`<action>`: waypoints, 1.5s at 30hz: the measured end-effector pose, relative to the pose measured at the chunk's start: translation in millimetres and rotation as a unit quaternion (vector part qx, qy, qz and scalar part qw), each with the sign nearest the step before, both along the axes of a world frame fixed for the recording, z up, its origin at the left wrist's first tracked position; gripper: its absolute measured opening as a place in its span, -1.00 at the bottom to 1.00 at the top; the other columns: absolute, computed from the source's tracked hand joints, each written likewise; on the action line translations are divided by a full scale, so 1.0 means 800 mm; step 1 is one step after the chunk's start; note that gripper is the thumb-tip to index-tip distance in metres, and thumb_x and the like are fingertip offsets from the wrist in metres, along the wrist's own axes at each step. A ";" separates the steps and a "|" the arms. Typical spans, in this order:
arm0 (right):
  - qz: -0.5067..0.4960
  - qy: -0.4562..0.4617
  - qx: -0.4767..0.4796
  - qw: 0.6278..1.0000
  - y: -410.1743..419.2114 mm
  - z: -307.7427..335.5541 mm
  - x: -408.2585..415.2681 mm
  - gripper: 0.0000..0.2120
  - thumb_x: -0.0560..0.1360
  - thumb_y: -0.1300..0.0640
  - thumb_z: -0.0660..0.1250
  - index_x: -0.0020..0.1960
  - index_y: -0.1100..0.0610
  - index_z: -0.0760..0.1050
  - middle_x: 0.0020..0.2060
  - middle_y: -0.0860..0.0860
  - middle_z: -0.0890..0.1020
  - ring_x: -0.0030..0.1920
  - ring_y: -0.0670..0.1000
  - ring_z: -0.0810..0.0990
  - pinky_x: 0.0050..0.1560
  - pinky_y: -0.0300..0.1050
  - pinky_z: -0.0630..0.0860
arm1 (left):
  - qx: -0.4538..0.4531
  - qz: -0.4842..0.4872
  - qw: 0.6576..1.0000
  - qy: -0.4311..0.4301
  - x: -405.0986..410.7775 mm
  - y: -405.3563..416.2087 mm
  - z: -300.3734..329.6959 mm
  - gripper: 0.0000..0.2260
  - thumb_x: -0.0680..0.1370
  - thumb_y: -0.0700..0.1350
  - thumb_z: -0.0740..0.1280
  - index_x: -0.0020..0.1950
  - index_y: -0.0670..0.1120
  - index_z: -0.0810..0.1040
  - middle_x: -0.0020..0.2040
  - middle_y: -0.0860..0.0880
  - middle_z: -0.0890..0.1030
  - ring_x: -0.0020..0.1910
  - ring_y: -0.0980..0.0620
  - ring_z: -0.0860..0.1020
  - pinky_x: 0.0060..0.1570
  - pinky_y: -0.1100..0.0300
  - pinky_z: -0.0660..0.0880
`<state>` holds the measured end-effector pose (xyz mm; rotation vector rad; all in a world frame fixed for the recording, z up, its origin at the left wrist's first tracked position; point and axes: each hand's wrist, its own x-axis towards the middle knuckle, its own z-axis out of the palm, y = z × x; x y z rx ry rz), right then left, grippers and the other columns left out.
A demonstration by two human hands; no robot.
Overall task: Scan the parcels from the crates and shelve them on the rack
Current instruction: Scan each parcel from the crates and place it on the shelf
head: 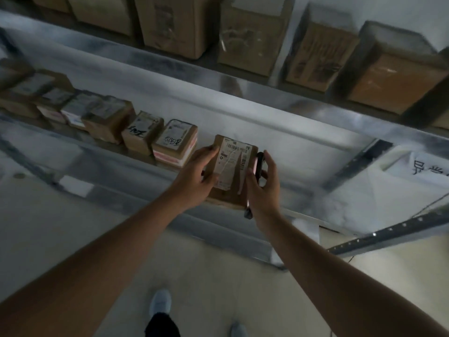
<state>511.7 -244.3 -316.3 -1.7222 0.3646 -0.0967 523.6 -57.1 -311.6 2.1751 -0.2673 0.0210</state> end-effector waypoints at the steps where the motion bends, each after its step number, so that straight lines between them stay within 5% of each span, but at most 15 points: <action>1: -0.014 0.008 -0.005 1.000 0.012 -0.006 0.008 -0.45 0.70 0.05 0.33 0.61 -0.29 0.26 0.45 0.05 0.48 0.29 0.17 0.64 0.07 0.37 0.69 | 0.000 -0.015 1.000 0.008 0.015 0.012 -0.007 -0.35 0.64 -0.23 0.40 0.68 -0.07 0.22 0.62 -0.04 0.27 0.42 0.38 0.16 0.41 0.42 0.25; 5: -0.071 0.006 -0.010 0.997 0.053 -0.036 0.036 -0.46 0.69 0.08 0.35 0.60 -0.21 0.30 0.39 0.00 0.46 0.05 -0.11 0.62 -0.16 -0.04 0.74 | -0.004 -0.069 0.997 0.030 0.066 0.052 -0.036 -0.35 0.65 -0.23 0.38 0.69 -0.03 0.20 0.60 -0.01 0.27 0.36 0.43 0.19 0.19 0.66 0.28; 9: -0.111 0.020 -0.026 0.993 0.072 -0.061 0.060 -0.48 0.68 0.05 0.37 0.57 -0.23 0.33 0.36 0.01 0.50 0.01 -0.17 0.61 -0.12 -0.01 0.75 | -0.010 -0.104 0.994 0.040 0.100 0.068 -0.058 -0.37 0.67 -0.22 0.36 0.69 -0.04 0.19 0.59 -0.04 0.28 0.36 0.39 0.21 0.14 0.65 0.34; 14: -0.109 0.042 -0.042 0.992 0.076 -0.085 0.095 -0.51 0.67 -0.01 0.38 0.53 -0.29 0.35 0.30 -0.03 0.50 -0.05 -0.19 0.59 -0.31 -0.28 0.62 | -0.027 -0.098 0.992 0.073 0.125 0.067 -0.081 -0.40 0.68 -0.24 0.32 0.69 -0.07 0.19 0.60 -0.06 0.26 0.51 0.03 0.33 0.33 -0.03 0.57; 16: -0.097 0.054 -0.035 0.993 0.072 -0.095 0.110 -0.49 0.67 0.01 0.39 0.54 -0.30 0.34 0.28 -0.02 0.51 -0.08 -0.18 0.59 -0.35 -0.32 0.60 | -0.028 -0.095 0.991 0.087 0.134 0.065 -0.089 -0.41 0.69 -0.23 0.30 0.69 -0.06 0.19 0.61 -0.05 0.24 0.54 -0.05 0.34 0.31 -0.10 0.59; 22: -0.075 0.075 -0.020 0.994 0.065 -0.115 0.157 -0.44 0.65 0.03 0.40 0.55 -0.31 0.32 0.27 0.00 0.53 -0.01 -0.12 0.61 -0.24 -0.15 0.69 | -0.025 -0.063 0.993 0.097 0.164 0.055 -0.105 -0.41 0.69 -0.25 0.29 0.69 -0.05 0.18 0.60 -0.03 0.28 0.56 -0.03 0.31 0.45 -0.11 0.47; 24: -0.069 0.074 -0.008 0.995 0.066 -0.120 0.170 -0.42 0.65 0.06 0.40 0.57 -0.29 0.30 0.26 -0.01 0.51 0.00 -0.13 0.58 -0.32 -0.24 0.64 | -0.020 -0.054 0.994 0.098 0.172 0.052 -0.107 -0.42 0.69 -0.28 0.27 0.68 -0.07 0.18 0.59 -0.04 0.29 0.56 -0.03 0.32 0.45 -0.08 0.47; 29: -0.066 0.078 0.018 0.995 0.064 -0.129 0.193 -0.40 0.65 0.10 0.41 0.58 -0.27 0.31 0.26 0.01 0.50 -0.01 -0.10 0.58 -0.33 -0.26 0.63 | -0.004 -0.041 0.992 0.121 0.194 0.044 -0.109 -0.42 0.69 -0.28 0.25 0.69 -0.05 0.16 0.60 -0.03 0.28 0.56 -0.01 0.32 0.37 0.30 0.36; 36: -0.058 0.089 0.015 0.994 0.056 -0.136 0.211 -0.38 0.65 0.13 0.41 0.58 -0.30 0.29 0.26 -0.01 0.49 0.02 -0.08 0.59 -0.21 -0.06 0.72 | 0.014 -0.030 0.991 0.131 0.208 0.033 -0.114 -0.42 0.70 -0.28 0.23 0.70 -0.07 0.14 0.63 -0.04 0.24 0.61 -0.03 0.24 0.38 0.31 0.31; 39: -0.053 0.088 0.006 0.995 0.056 -0.138 0.216 -0.38 0.65 0.12 0.41 0.59 -0.31 0.28 0.27 -0.02 0.51 0.01 -0.12 0.58 -0.25 -0.15 0.69 | 0.016 -0.027 0.990 0.140 0.213 0.031 -0.115 -0.43 0.71 -0.29 0.23 0.69 -0.07 0.15 0.63 -0.03 0.24 0.60 -0.01 0.24 0.26 0.46 0.25; 45: -0.038 0.087 -0.031 0.995 0.058 -0.136 0.218 -0.42 0.67 0.06 0.39 0.60 -0.25 0.29 0.27 -0.03 0.53 -0.03 -0.12 0.61 -0.20 -0.13 0.68 | 0.022 -0.018 0.989 0.148 0.216 0.032 -0.114 -0.46 0.72 -0.27 0.20 0.69 -0.07 0.18 0.61 -0.06 0.29 0.57 -0.06 0.32 0.42 0.15 0.40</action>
